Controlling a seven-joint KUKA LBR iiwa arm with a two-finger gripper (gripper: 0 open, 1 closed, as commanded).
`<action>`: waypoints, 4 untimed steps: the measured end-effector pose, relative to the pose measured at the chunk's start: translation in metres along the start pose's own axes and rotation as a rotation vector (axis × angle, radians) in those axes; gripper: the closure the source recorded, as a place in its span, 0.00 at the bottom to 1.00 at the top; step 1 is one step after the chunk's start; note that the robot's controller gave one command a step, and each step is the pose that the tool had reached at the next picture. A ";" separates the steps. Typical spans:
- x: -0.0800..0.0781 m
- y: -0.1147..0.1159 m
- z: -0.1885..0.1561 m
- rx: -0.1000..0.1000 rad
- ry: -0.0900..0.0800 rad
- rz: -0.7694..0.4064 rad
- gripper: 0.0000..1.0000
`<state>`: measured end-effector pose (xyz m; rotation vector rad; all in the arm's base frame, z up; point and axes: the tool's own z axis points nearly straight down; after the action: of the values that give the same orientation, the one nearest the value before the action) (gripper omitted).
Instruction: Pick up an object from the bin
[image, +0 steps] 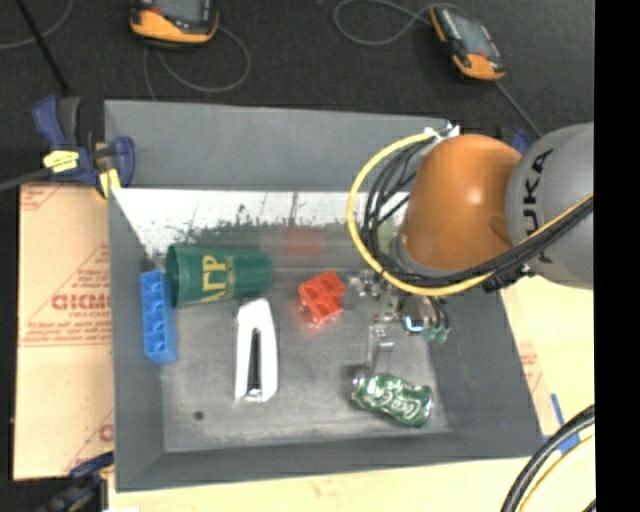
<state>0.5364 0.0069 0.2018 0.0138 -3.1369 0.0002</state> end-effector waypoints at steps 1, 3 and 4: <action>0.000 0.000 -0.002 0.000 -0.002 0.000 0.00; 0.011 -0.034 0.005 0.003 -0.019 -0.289 0.00; 0.034 -0.053 0.055 0.002 -0.009 -0.157 0.00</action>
Offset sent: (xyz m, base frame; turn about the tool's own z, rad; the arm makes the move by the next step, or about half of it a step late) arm -0.0554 0.0091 0.0535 -0.3415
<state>0.5021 -0.0464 0.1470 0.2604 -3.1355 0.0020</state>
